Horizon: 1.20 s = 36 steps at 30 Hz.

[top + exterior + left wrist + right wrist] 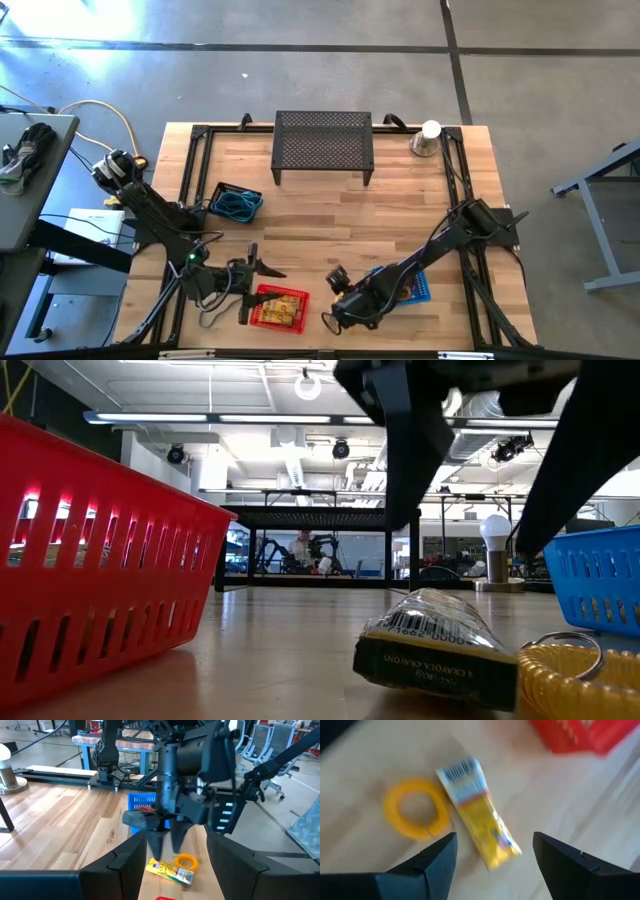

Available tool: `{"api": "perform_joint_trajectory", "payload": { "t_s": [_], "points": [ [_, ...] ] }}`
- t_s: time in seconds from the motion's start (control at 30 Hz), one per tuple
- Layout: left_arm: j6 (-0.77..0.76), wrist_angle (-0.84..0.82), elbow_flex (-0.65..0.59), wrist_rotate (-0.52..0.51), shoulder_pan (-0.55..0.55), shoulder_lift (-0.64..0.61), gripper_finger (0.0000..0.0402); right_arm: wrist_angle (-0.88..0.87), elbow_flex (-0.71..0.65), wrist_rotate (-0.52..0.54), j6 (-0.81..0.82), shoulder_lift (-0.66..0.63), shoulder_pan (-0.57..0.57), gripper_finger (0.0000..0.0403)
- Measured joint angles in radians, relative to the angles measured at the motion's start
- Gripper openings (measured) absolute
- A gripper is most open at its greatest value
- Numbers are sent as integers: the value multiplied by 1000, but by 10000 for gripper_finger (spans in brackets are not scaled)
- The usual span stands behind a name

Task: Pick & Place Office Desk Supplies
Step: Put the yellow crayon box into the red bin

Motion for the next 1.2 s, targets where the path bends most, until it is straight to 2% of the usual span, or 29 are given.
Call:
{"api": "perform_joint_trajectory", "payload": {
  "t_s": [0.13, 0.37, 0.5, 0.83, 0.97, 1.2],
  "points": [
    [-4, -1, 0, 1, 0, 0, 199, -34, 0, 4, -5, 16, -21, 249],
    [-3, -9, 0, 6, -1, 0, 199, -69, -1, 55, -129, 78, -9, 249],
    [1, -20, 0, 6, 0, 0, 199, -33, -1, 75, -200, 84, 9, 249],
    [1, -24, 0, 5, 35, 0, 199, 1, -1, 63, -212, 84, 3, 248],
    [1, -24, 0, 5, 45, 0, 199, 0, -1, 64, -212, 84, -2, 233],
    [1, -24, 0, 2, 54, 0, 199, 0, -1, 39, -212, 84, -2, 183]
  ]
}}
